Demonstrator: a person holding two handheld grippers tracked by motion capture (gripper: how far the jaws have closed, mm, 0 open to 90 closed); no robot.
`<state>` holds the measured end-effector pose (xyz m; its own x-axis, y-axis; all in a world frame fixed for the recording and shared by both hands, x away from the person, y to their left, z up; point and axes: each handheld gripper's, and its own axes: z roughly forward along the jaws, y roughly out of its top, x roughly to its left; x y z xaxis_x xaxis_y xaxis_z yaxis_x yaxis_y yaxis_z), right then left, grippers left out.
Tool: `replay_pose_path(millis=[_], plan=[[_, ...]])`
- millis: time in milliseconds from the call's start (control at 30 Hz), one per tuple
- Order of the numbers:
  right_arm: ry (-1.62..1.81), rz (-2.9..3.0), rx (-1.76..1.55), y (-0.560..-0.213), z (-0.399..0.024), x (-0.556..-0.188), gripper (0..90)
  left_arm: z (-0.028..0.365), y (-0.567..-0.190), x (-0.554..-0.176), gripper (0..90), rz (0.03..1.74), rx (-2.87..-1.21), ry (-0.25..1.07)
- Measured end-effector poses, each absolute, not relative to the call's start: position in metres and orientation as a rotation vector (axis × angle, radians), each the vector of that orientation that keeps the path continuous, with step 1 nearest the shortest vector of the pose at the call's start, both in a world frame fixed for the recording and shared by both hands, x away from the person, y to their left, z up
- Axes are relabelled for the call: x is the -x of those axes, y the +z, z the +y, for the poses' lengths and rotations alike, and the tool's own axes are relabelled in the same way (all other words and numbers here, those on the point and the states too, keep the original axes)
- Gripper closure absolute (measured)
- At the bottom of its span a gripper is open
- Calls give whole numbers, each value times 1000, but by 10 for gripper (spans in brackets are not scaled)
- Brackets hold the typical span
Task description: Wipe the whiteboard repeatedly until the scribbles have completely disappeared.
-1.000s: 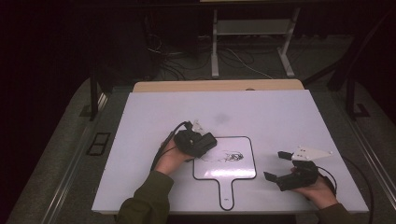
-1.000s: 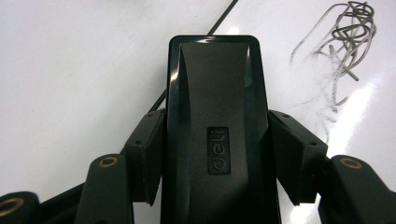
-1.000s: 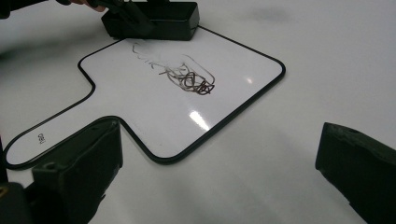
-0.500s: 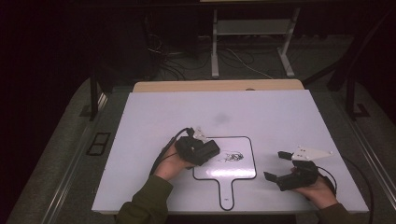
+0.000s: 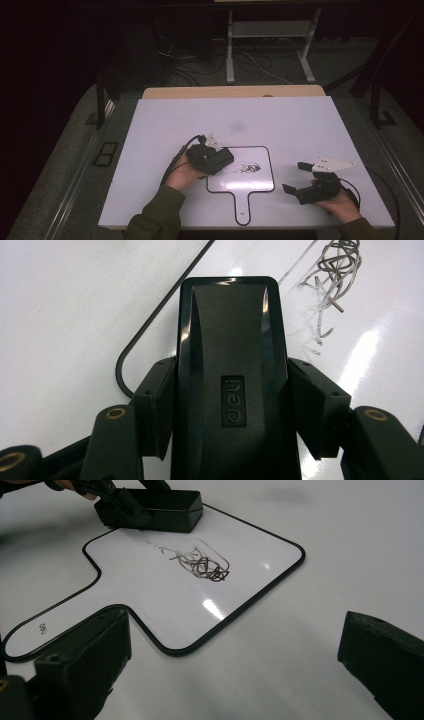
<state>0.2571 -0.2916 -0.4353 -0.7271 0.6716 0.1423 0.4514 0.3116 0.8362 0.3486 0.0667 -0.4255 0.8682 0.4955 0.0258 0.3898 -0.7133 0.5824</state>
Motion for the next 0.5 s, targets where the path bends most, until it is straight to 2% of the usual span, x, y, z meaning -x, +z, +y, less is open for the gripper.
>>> replay_pose_path(millis=[233,500], plan=[[1373,2349,-1025,-436,-291,-257,0,56,-425,-339,397,564,-2485,198],[1373,2347,-1025,-435,-291,-257,0,57,-427,-360,396,647,-2448,236]])
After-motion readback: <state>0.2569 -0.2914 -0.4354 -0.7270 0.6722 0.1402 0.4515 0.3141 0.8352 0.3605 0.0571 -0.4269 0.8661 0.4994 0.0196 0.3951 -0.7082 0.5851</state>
